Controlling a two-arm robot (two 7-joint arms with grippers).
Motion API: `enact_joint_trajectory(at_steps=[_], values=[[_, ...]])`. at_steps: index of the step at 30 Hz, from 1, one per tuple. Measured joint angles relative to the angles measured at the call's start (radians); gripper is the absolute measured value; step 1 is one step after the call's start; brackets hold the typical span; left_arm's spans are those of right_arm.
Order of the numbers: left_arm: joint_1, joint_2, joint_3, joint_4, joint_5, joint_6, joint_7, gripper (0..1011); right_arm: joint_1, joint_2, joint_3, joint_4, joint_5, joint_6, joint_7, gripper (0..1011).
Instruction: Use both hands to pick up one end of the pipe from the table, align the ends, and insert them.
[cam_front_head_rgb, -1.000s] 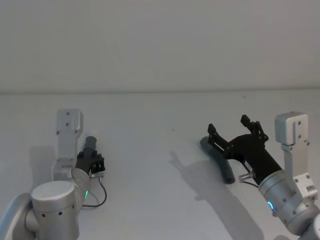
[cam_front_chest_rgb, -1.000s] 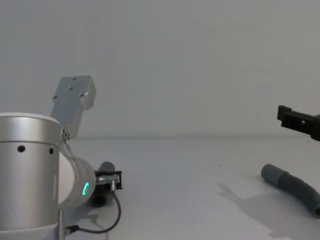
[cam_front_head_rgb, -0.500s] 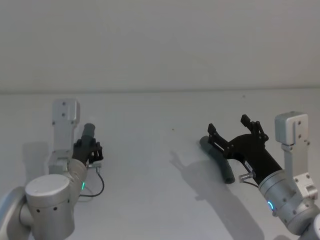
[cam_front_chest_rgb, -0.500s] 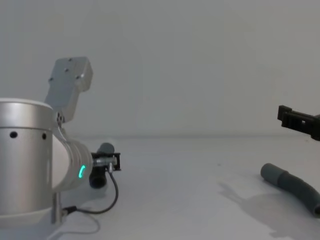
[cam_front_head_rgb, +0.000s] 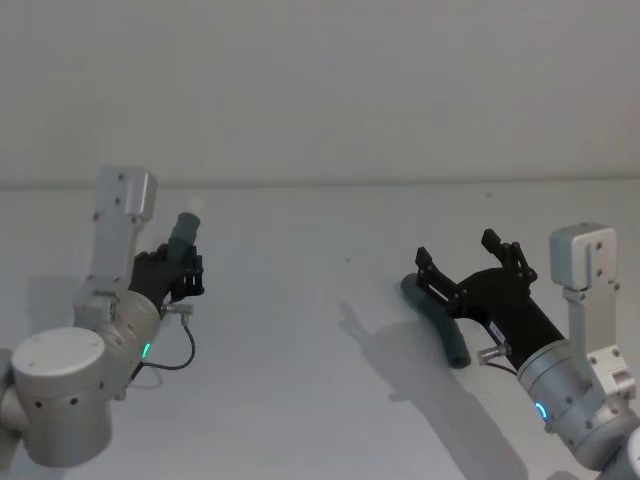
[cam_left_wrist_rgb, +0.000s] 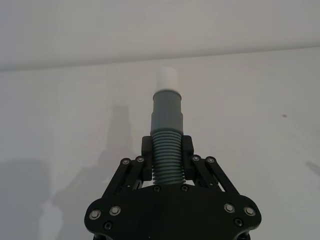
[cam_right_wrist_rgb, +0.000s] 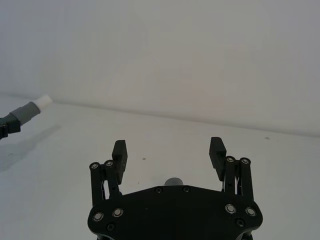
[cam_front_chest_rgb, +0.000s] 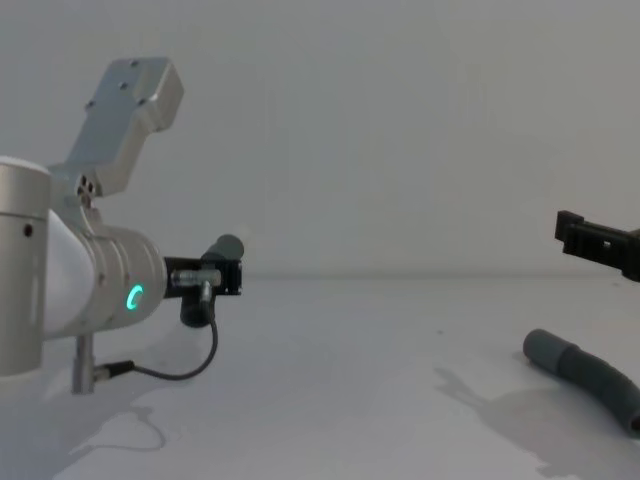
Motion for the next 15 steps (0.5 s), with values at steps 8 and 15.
enact_joint_trajectory(at_steps=[8,15], values=[[-0.028,0.069,0.008,-0.011,-0.017,0.000,-0.114,301,0.000,0.000,0.000,0.000,0.000,0.000,0.000,1000],[-0.058,0.135,0.018,-0.013,-0.036,0.008,-0.228,301,0.000,0.000,0.000,0.000,0.000,0.000,0.000,1000]])
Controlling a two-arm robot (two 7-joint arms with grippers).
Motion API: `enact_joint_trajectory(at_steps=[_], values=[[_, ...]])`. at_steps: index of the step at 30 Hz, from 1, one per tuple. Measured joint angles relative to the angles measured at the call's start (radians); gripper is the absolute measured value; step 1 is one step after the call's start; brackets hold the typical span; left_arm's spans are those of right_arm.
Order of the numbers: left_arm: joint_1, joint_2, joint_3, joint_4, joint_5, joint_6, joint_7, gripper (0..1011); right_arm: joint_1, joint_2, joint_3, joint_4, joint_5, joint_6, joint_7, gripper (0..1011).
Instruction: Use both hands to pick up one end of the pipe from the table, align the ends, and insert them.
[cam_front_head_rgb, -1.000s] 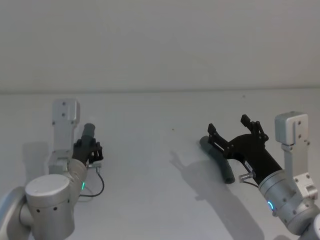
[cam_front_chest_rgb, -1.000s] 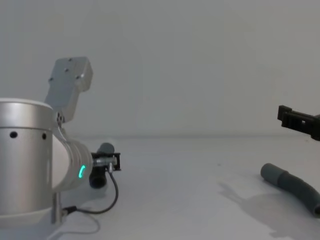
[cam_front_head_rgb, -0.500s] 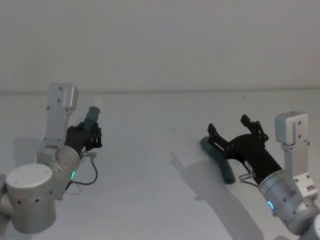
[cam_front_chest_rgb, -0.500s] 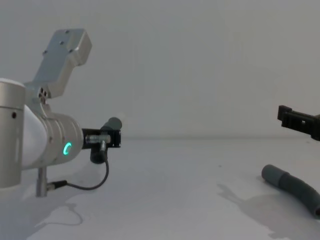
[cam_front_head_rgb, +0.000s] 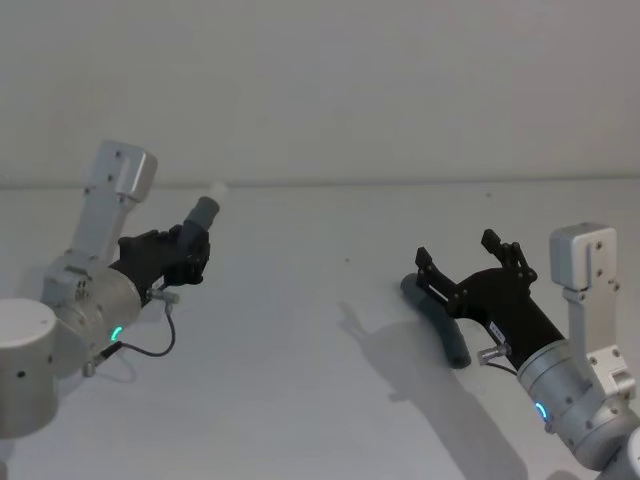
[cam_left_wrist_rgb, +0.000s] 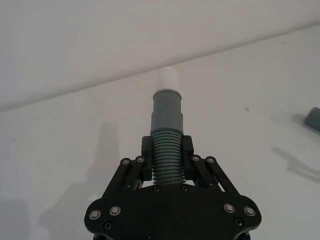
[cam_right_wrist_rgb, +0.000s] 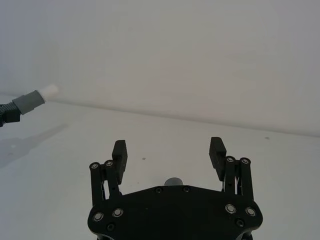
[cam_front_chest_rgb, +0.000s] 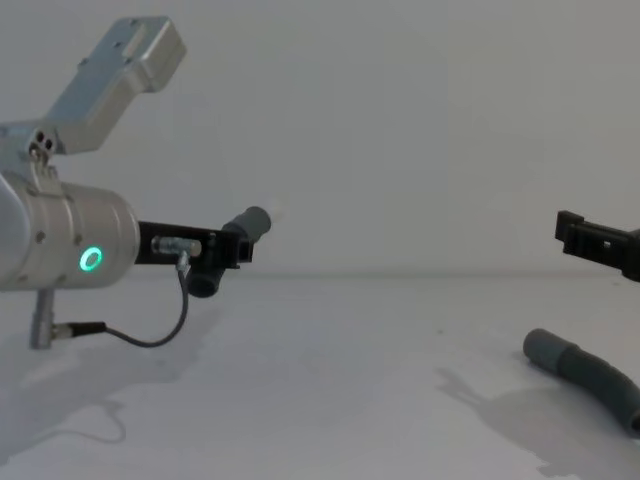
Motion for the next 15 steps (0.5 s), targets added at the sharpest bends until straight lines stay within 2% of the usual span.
enact_joint_trajectory(at_steps=[15], values=[[-0.076,0.141,0.039,0.012,-0.046,0.012,-0.243,301,0.000,0.000,0.000,0.000,0.000,0.000,0.000,1000]])
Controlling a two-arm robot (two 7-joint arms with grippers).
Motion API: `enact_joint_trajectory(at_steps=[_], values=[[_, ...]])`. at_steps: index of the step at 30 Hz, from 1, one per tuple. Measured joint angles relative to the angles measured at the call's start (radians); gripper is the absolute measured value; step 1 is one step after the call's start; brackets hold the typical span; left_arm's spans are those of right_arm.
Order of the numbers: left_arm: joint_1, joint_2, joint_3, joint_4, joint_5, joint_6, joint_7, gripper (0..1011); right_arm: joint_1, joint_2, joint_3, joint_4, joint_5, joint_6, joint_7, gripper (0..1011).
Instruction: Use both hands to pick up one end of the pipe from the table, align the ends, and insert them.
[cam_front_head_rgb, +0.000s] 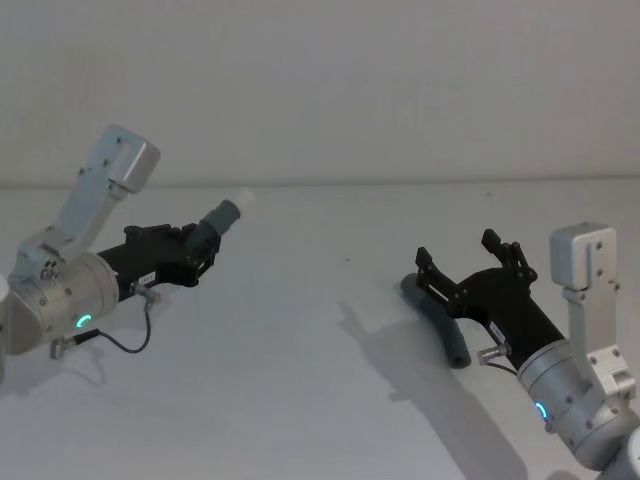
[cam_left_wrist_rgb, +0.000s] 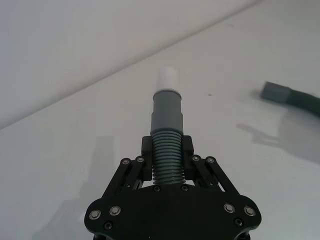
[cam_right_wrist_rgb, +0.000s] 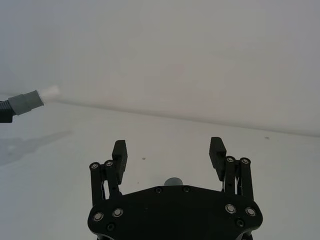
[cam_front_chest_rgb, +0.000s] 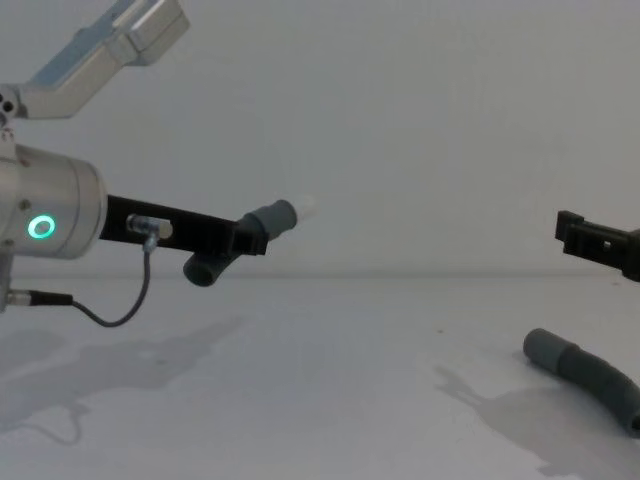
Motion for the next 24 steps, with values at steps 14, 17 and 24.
enact_joint_trajectory(at_steps=[14,17,24], values=[[-0.080,0.132,0.056,0.028,-0.045,-0.001,-0.250,301,0.000,0.000,0.000,0.000,0.000,0.000,0.000,1000],[-0.096,0.158,0.068,0.035,-0.054,-0.006,-0.301,301,0.000,0.000,0.000,0.000,0.000,0.000,0.000,1000],[-0.135,0.220,0.099,0.051,-0.074,-0.029,-0.427,301,0.000,0.000,0.000,0.000,0.000,0.000,0.000,1000]])
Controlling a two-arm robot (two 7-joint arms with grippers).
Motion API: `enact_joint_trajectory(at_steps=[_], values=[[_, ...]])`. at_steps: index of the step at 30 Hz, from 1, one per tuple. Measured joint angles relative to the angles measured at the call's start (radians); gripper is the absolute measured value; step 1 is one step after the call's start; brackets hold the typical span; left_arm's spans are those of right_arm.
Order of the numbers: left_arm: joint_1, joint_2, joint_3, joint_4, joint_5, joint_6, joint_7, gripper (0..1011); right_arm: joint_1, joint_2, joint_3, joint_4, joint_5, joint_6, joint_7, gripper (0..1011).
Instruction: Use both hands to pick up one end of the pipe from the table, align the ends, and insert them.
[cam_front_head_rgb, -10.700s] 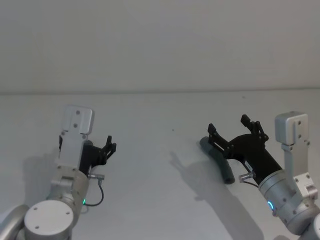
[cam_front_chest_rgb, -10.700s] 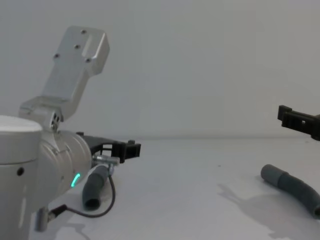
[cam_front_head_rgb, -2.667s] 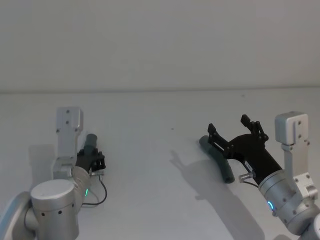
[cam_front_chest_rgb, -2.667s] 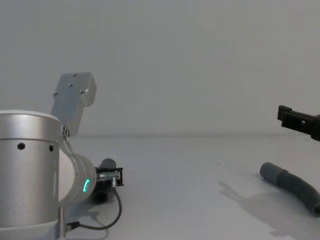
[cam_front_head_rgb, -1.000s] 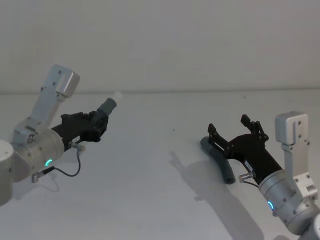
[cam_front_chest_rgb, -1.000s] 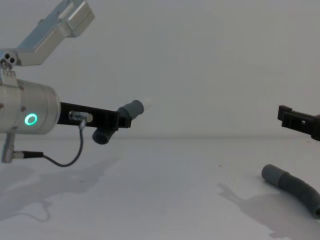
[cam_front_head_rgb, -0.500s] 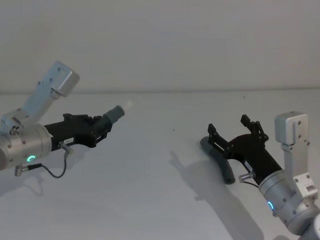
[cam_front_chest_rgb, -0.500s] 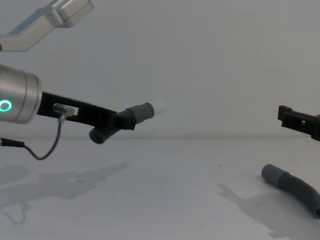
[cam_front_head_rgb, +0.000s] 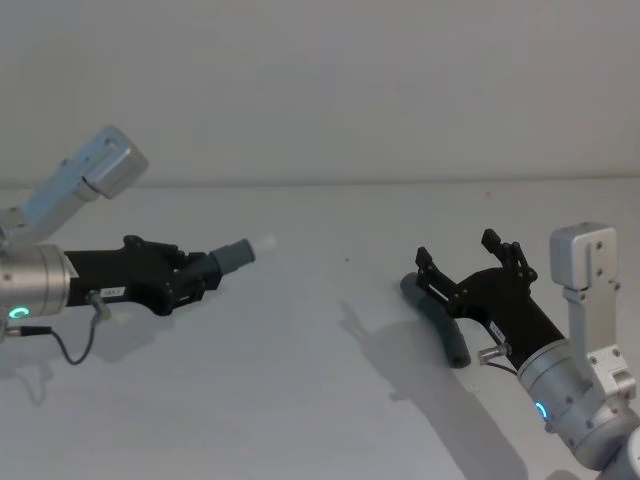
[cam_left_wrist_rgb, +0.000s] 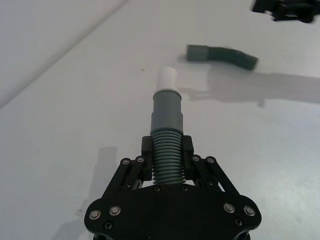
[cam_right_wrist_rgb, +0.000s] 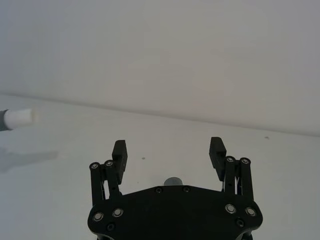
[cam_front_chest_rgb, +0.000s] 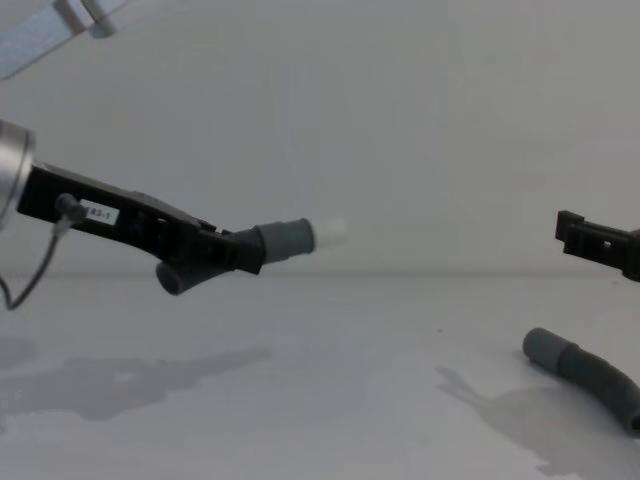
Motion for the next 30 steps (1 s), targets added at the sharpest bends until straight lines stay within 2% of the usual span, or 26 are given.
enact_joint_trajectory(at_steps=[2,3,7,9,18,24,30], values=[[-0.011,0.018,0.008,0.006,-0.006,-0.009,-0.039,301,0.000,0.000,0.000,0.000,0.000,0.000,0.000,1000],[-0.011,0.018,0.008,0.006,-0.006,-0.009,-0.039,301,0.000,0.000,0.000,0.000,0.000,0.000,0.000,1000],[-0.036,0.061,0.031,0.022,-0.022,-0.038,-0.141,301,0.000,0.000,0.000,0.000,0.000,0.000,0.000,1000],[-0.040,0.068,0.035,0.024,-0.024,-0.042,-0.154,301,0.000,0.000,0.000,0.000,0.000,0.000,0.000,1000],[-0.084,0.130,0.078,0.070,-0.050,-0.114,-0.335,301,0.000,0.000,0.000,0.000,0.000,0.000,0.000,1000],[-0.108,0.150,0.103,0.107,-0.060,-0.160,-0.424,301,0.000,0.000,0.000,0.000,0.000,0.000,0.000,1000],[-0.119,0.156,0.117,0.137,-0.069,-0.192,-0.464,301,0.000,0.000,0.000,0.000,0.000,0.000,0.000,1000]])
